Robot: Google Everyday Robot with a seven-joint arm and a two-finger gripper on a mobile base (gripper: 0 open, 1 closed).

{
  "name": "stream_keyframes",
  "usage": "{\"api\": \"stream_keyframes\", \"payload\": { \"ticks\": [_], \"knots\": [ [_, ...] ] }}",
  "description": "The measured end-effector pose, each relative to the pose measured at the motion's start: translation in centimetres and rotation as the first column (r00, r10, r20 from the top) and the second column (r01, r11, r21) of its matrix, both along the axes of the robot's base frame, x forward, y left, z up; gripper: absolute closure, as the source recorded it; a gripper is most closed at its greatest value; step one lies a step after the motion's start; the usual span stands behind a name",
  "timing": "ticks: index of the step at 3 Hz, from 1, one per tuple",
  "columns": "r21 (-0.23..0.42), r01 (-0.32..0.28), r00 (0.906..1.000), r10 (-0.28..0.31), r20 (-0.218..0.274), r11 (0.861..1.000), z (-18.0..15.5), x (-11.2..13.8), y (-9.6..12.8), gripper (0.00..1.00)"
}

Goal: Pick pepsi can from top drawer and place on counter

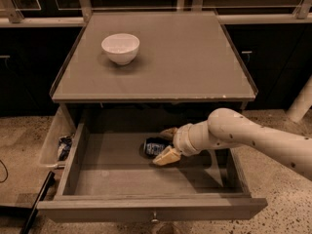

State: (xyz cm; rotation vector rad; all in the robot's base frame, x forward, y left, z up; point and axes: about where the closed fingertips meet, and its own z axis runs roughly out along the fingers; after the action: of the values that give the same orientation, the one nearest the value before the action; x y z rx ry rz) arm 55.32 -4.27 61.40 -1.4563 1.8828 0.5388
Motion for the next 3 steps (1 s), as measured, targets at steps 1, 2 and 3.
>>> {"api": "stream_keyframes", "payload": {
  "ticks": [1,2,3],
  "knots": [
    [0.000,0.000,1.0000,0.000,0.000,1.000,0.00,0.00,0.00,0.57],
    [0.000,0.000,1.0000,0.000,0.000,1.000,0.00,0.00,0.01,0.81],
    [0.000,0.000,1.0000,0.000,0.000,1.000,0.00,-0.01,0.00,1.00]
  ]
}}
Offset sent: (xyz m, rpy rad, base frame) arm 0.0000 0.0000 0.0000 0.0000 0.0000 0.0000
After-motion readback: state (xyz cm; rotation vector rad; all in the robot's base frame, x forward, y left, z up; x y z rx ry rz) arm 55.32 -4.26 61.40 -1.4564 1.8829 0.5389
